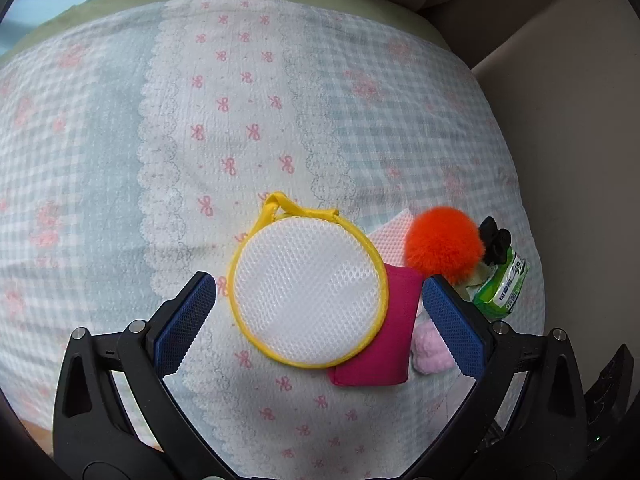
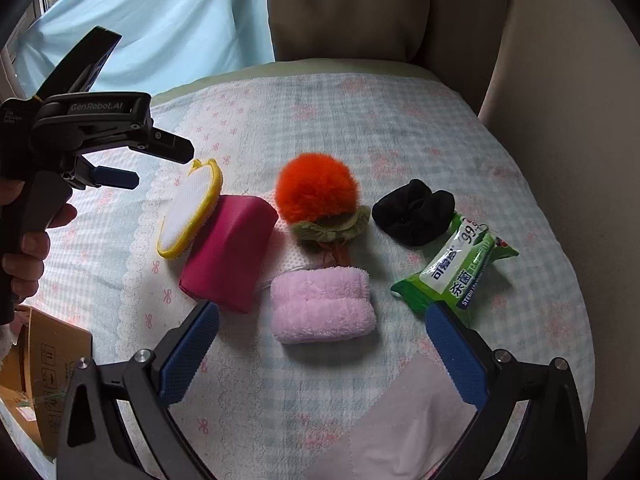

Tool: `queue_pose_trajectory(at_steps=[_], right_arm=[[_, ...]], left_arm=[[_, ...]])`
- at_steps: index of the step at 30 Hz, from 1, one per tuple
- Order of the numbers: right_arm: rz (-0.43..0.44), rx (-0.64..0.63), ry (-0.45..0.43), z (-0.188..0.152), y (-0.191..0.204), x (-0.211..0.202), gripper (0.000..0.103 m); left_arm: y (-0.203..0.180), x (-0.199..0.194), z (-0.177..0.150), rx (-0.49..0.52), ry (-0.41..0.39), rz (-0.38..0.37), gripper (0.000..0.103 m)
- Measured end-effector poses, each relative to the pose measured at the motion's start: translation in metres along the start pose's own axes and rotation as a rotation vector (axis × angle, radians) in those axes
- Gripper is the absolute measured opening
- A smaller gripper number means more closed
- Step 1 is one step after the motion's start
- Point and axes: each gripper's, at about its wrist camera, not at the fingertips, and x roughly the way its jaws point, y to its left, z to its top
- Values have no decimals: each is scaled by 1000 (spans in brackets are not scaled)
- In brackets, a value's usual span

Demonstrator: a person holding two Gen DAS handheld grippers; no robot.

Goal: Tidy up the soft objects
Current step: 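Grasp the yellow-rimmed mesh pad with the left tool while the right tool grasps the pink fuzzy roll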

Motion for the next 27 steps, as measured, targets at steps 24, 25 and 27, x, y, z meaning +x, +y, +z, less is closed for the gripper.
queue_pose_trajectory(at_steps=[24, 25, 27], right_arm=[[61, 27, 56, -12, -4, 57, 51], [61, 30, 53, -14, -3, 54, 49], [60, 36, 49, -14, -2, 50, 45]], left_arm=[[27, 49, -6, -25, 27, -69, 62], [28, 48, -6, -29, 23, -68, 52], [31, 44, -6, -34, 16, -69, 39]])
